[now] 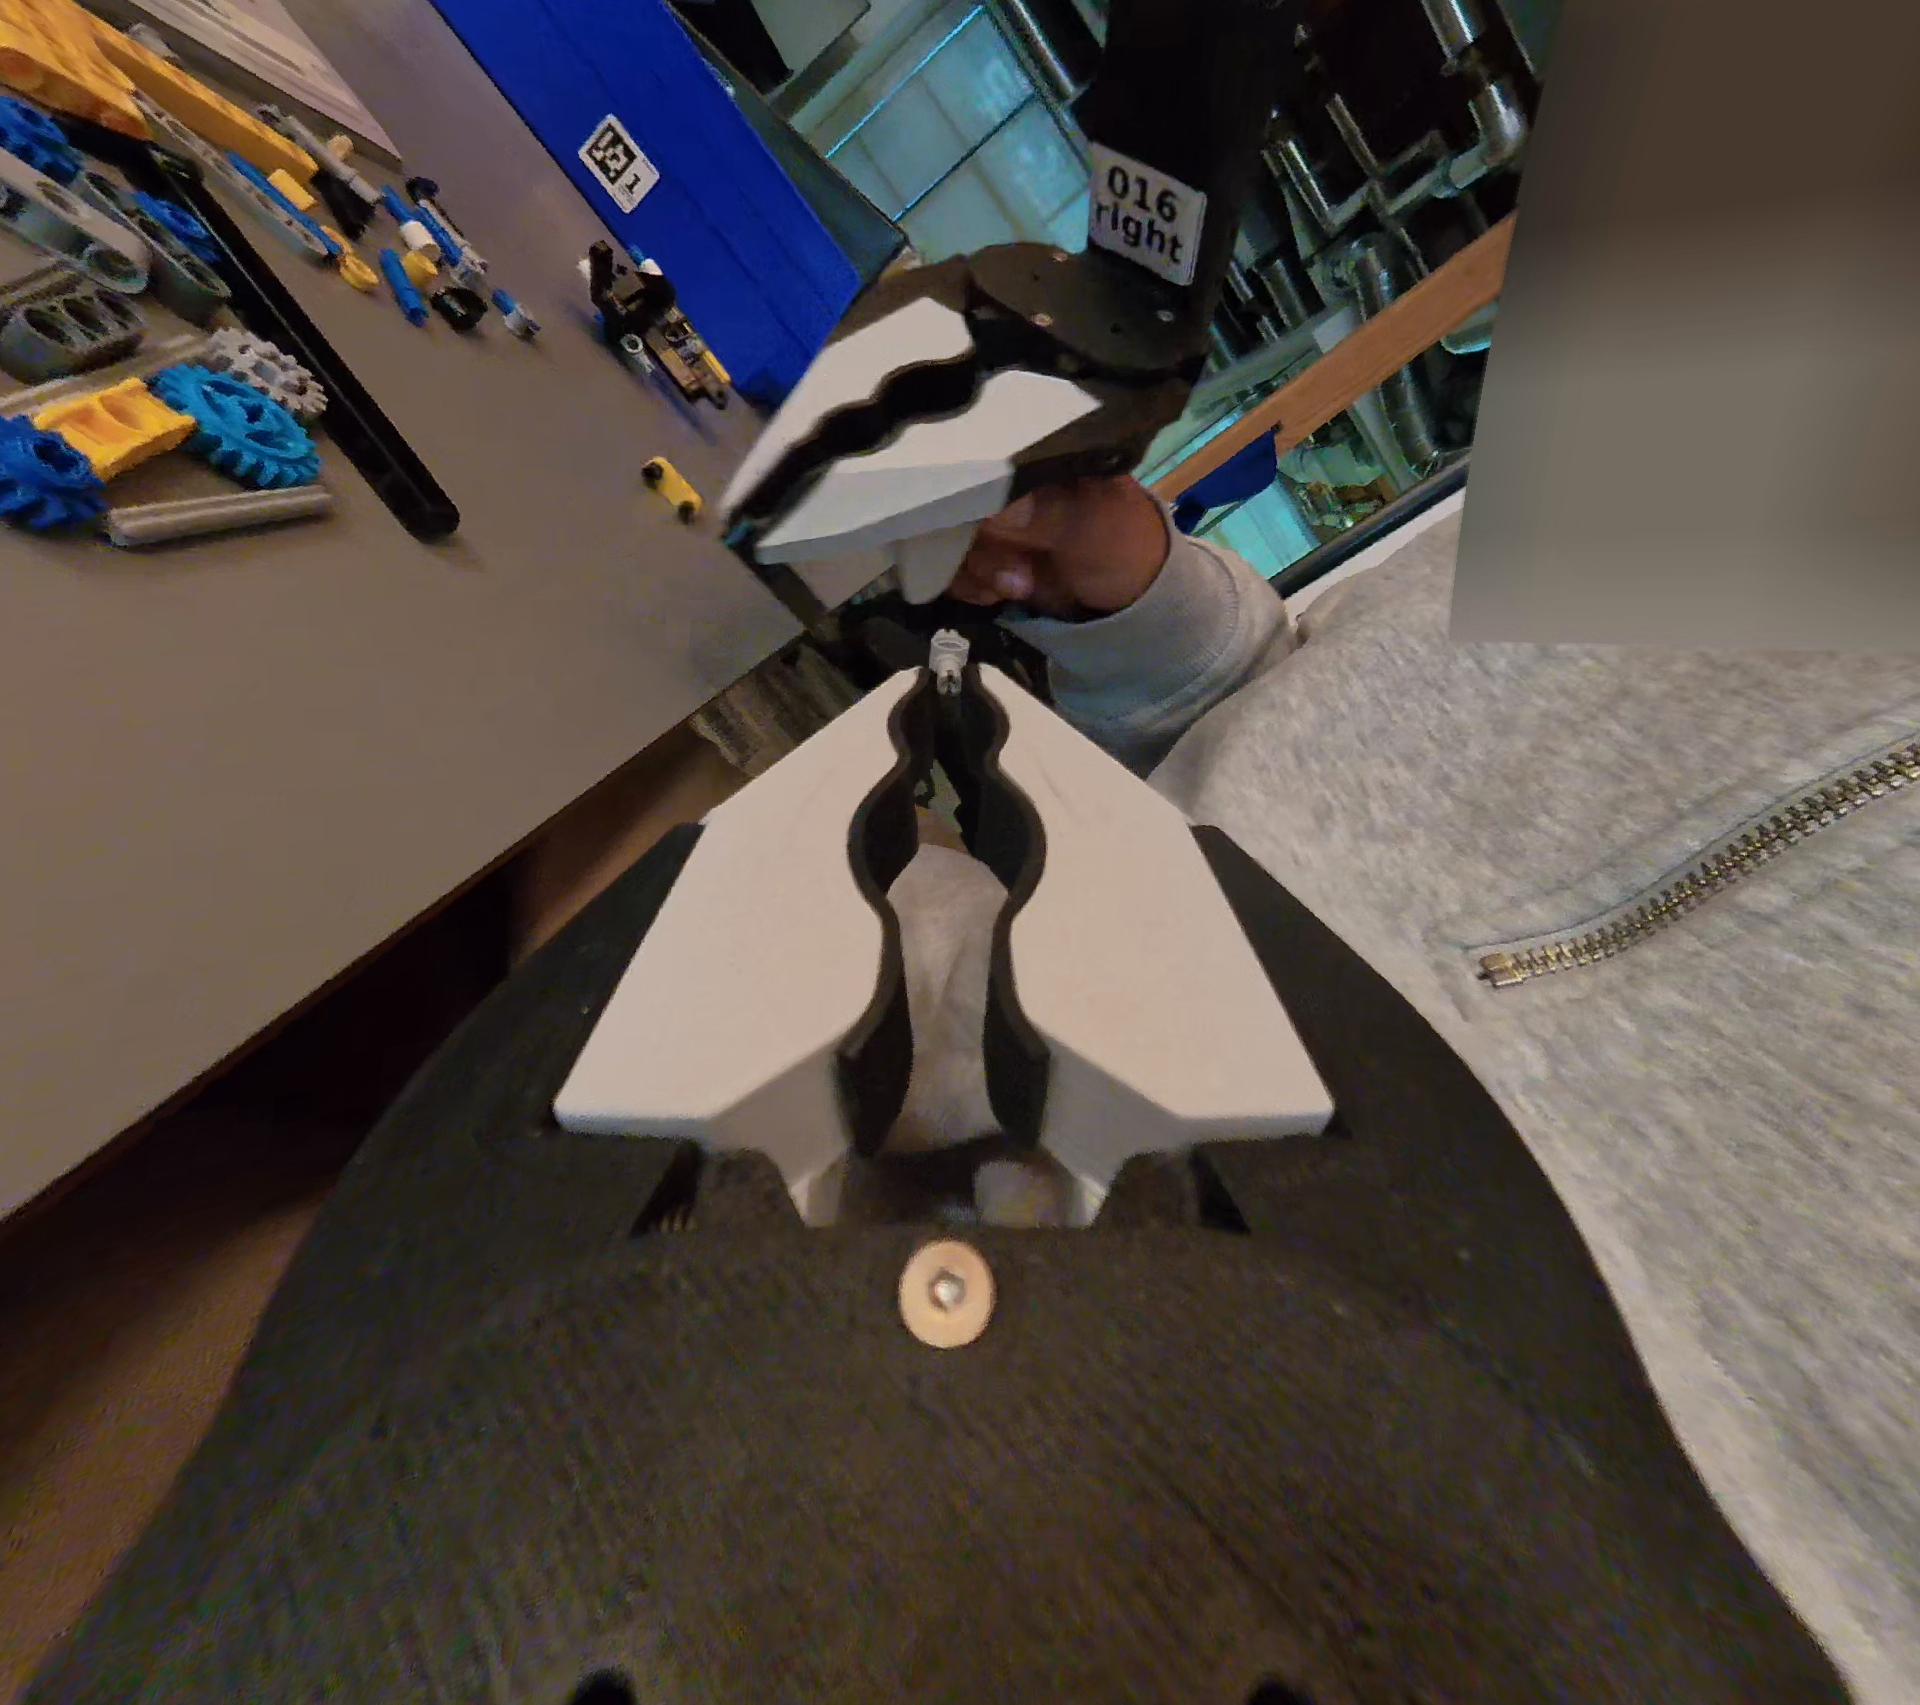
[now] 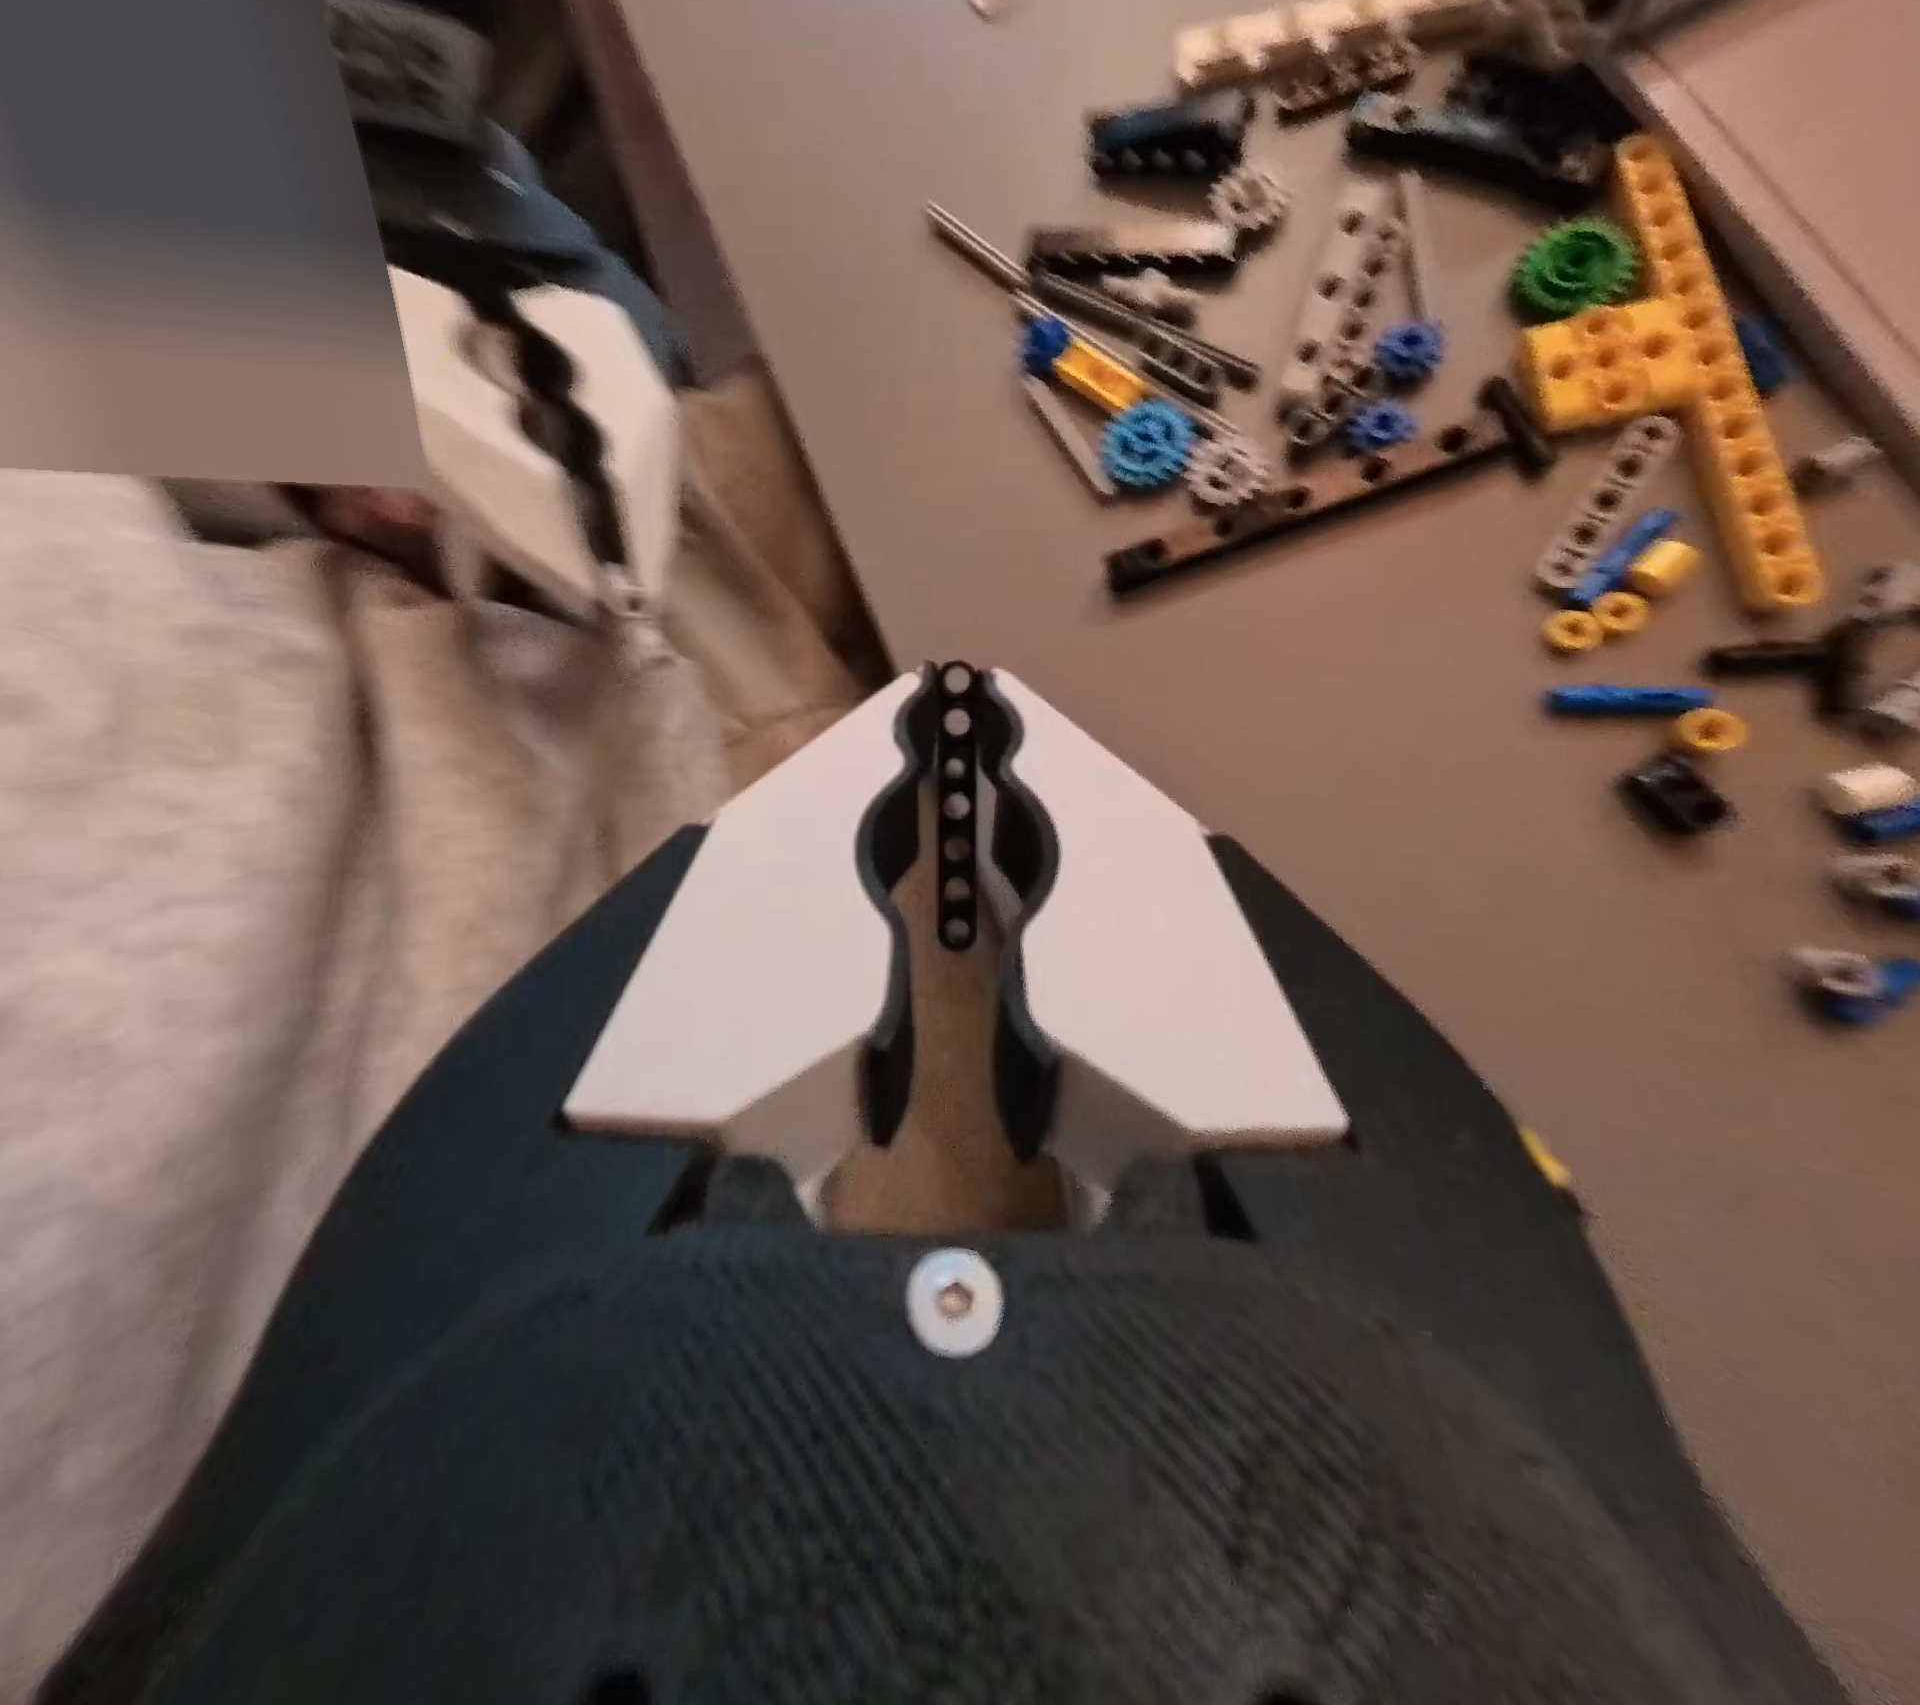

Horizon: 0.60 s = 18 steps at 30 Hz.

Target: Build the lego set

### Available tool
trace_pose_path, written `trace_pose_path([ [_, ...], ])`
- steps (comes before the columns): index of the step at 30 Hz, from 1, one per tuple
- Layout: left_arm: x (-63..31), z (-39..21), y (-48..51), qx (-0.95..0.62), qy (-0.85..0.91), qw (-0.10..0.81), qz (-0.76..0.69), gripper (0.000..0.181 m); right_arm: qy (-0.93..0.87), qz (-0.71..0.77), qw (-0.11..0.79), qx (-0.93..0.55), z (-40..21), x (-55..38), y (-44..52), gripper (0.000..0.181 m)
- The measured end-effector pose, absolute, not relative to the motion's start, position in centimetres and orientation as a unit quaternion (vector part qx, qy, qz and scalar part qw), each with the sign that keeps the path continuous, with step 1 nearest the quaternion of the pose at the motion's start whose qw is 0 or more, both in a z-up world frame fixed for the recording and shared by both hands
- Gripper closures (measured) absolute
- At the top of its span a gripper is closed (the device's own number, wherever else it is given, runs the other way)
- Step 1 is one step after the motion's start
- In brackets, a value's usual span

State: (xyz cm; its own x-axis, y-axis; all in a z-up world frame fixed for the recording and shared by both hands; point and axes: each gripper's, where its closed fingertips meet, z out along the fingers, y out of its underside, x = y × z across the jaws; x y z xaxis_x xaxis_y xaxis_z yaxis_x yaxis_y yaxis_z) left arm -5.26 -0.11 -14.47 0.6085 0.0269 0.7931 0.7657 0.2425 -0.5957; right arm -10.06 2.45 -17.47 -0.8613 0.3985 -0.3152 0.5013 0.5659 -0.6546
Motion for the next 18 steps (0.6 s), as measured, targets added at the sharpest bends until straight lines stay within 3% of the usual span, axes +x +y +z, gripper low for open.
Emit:
trace_pose_path([
  [5,-5.1,-14.2,-0.1,-0.546,-0.352,0.710,-0.273,0.180,0.802,-0.498,0.179,0.277,-13.9,-6.9,1.3,0.177],
  [18,-4.6,-12.9,-0.2,-0.523,-0.328,0.738,-0.271,0.180,0.624,-0.614,0.297,0.382,-12.8,-5.3,0.7,0.177],
])
